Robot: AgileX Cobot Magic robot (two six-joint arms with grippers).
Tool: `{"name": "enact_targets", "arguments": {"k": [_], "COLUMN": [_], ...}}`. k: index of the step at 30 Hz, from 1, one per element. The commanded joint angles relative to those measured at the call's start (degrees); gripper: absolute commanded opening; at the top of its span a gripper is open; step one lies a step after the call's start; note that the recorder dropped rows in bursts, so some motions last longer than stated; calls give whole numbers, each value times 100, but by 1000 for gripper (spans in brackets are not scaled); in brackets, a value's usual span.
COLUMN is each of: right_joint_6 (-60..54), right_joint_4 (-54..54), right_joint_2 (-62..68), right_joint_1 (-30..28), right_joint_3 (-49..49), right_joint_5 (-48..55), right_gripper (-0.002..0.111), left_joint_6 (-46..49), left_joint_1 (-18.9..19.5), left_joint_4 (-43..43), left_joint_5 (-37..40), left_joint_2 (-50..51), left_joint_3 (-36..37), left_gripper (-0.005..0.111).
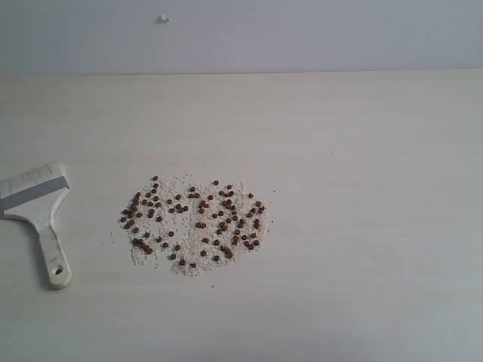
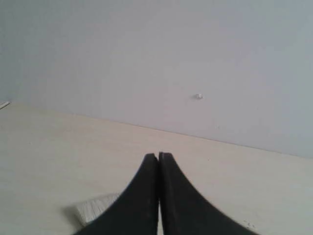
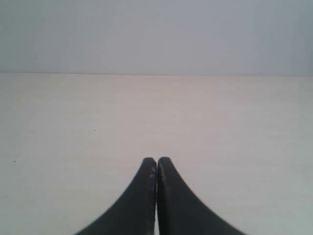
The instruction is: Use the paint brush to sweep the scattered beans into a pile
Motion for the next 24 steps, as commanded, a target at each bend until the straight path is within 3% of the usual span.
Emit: {"name": "enact_targets", "arguments": {"k": [1,5,10,17,24], "right_joint_6": [-7,-7,-7,-7,-7], "right_joint_4": [-8,-8,-8,-8,-8], "right_joint_2": [-35,-35,-35,-35,-35], "right_joint_1": [-35,-35,-35,-35,-35], "right_joint_3": [25,25,25,25,25], "right_joint_5": [-46,-46,-46,-46,-46], "right_gripper": [0,0,0,0,0], "left_joint_6": [-31,-205,-1854,-1868,-1881], "left_joint_1": [-33,-33,-33,-33,-33], "left_joint_4": [-20,-20,-20,-20,-20], "left_joint_5": [-3,-3,-47,-1142,286], "left_joint_2": [-36,-36,-36,-36,551], "left_joint_3": [-2,-2,-2,-2,-956], "left_gripper": [0,0,0,0,0]}}
